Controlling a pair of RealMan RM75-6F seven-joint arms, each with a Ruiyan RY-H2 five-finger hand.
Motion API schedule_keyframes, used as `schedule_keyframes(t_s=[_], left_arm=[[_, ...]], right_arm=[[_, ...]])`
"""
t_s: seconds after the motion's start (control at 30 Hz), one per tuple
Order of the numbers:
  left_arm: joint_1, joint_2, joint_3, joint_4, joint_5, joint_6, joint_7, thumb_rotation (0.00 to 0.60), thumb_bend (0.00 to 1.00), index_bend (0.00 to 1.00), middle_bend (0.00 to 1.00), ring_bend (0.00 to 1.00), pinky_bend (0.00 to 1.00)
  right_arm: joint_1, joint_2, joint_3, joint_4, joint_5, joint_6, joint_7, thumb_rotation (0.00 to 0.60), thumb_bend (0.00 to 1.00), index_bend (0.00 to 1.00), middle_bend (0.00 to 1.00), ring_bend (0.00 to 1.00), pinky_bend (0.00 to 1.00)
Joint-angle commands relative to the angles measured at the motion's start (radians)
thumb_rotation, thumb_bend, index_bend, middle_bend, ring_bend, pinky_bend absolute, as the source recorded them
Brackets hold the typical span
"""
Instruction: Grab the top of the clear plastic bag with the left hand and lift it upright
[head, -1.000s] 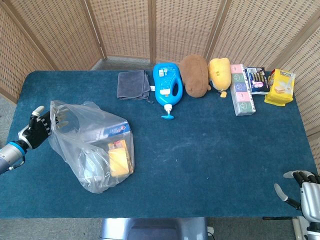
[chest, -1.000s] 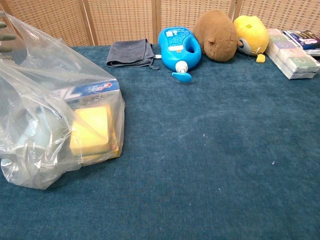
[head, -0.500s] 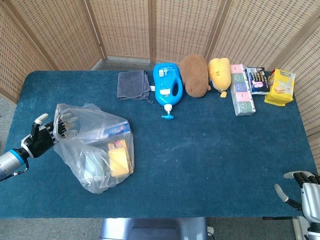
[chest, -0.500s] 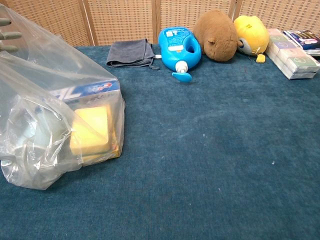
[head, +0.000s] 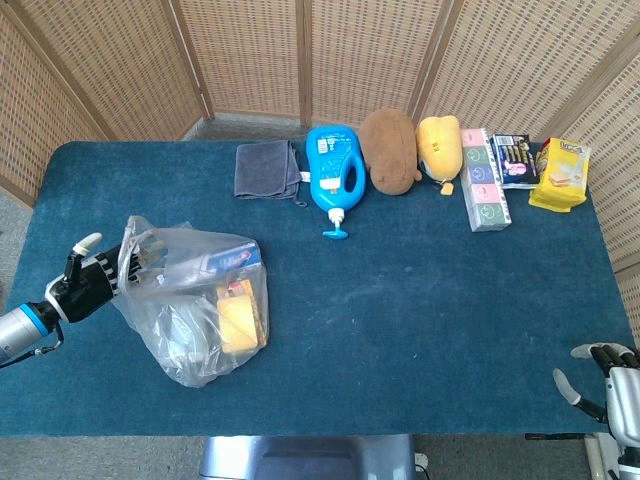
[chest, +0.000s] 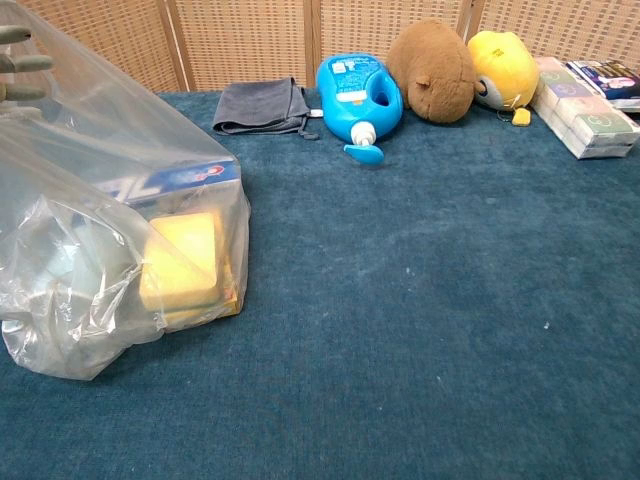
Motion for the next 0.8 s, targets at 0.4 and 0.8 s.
schedule_keyframes(t_s=[0.4, 0.8], left_arm=[[0.023, 0.02, 0.074, 0.023, 0.042, 0.1, 0.084, 0.0, 0.31, 0.09, 0.07, 0.0, 0.07], [0.021, 0.021, 0.104, 0.019, 0.021, 0.05, 0.206, 0.0, 0.31, 0.12, 0.07, 0.0, 0.07]], right_arm=[[0.001, -0.004, 0.001, 0.004, -0.001, -0.004, -0.001, 0.038, 0.32, 0.42, 0.42, 0.32, 0.24], [0.008, -0.005, 0.001, -0.008, -0.009, -0.011, -0.015, 0.039, 0.32, 0.42, 0.42, 0.32, 0.24]])
